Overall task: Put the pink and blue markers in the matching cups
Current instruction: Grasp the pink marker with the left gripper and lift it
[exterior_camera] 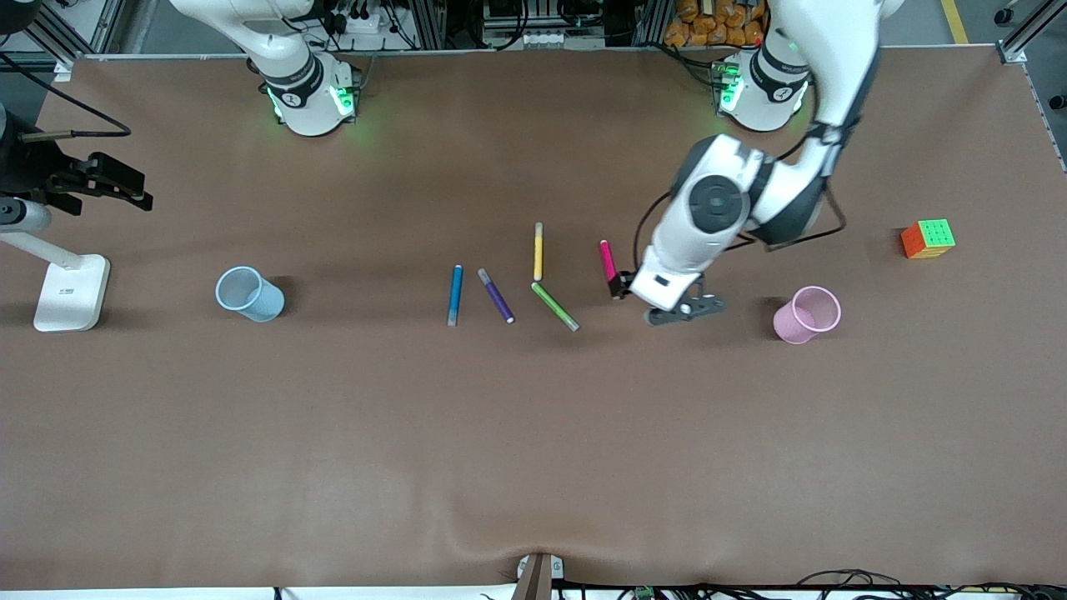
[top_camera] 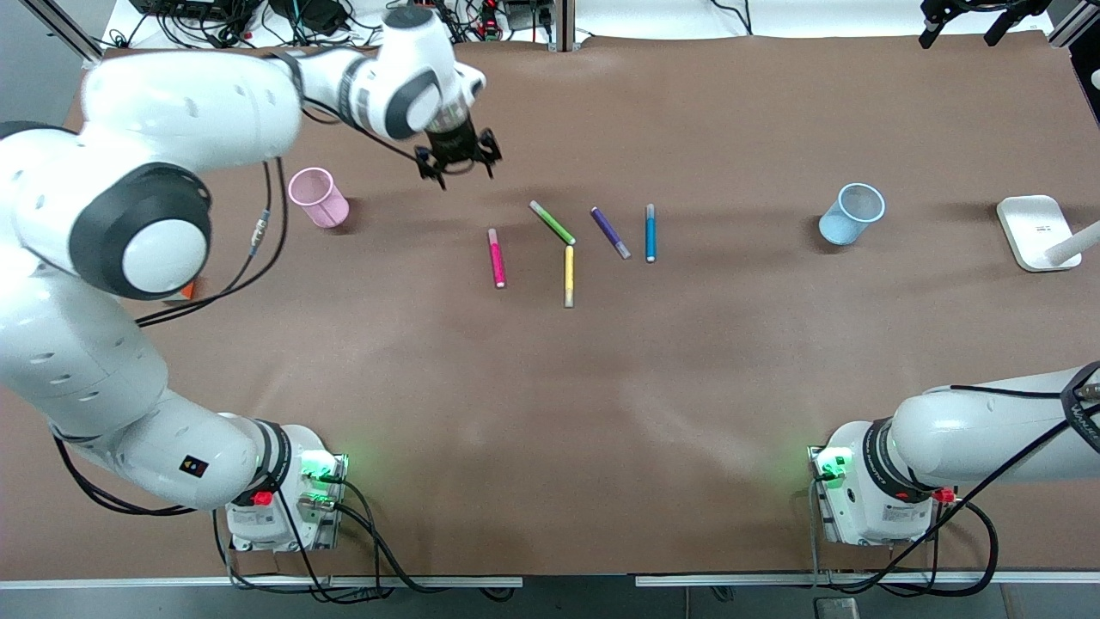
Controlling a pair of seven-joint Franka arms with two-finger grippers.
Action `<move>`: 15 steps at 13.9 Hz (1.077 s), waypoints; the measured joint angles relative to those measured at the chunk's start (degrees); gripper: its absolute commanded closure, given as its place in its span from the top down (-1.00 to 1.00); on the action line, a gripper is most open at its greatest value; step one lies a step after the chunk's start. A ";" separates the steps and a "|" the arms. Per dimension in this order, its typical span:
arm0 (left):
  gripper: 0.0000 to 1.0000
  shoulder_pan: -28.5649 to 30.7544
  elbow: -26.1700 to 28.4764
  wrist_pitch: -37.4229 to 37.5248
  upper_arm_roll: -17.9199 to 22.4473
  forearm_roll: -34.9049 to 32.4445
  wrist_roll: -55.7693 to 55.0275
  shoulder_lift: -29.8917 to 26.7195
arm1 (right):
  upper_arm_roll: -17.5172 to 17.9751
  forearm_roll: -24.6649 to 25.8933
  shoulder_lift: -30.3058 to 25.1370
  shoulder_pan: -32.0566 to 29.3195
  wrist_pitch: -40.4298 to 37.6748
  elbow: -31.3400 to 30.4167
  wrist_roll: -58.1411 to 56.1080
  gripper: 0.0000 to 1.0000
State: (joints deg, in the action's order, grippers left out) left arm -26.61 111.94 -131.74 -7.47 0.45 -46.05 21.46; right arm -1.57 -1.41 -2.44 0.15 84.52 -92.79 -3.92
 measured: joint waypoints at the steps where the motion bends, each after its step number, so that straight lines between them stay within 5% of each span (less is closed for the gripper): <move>1: 1.00 -1.19 0.04 -0.47 -0.02 -2.39 -3.01 0.98 | 0.00 0.00 0.00 0.00 0.00 0.00 0.00 1.00; 6: 0.99 -3.29 0.34 -5.12 0.00 -5.78 -9.42 5.65 | 0.01 0.00 0.00 0.00 0.00 -0.01 0.00 1.00; 15: 0.24 -3.96 0.44 -12.66 0.22 -8.72 -11.62 11.73 | 0.00 0.00 0.04 0.00 0.01 -0.51 0.00 1.00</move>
State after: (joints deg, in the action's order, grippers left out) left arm -30.58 112.38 -144.40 -7.25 -8.27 -57.67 33.19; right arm -1.57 -1.41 -2.40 0.16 84.53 -93.30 -3.92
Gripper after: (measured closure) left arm 0.304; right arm 0.000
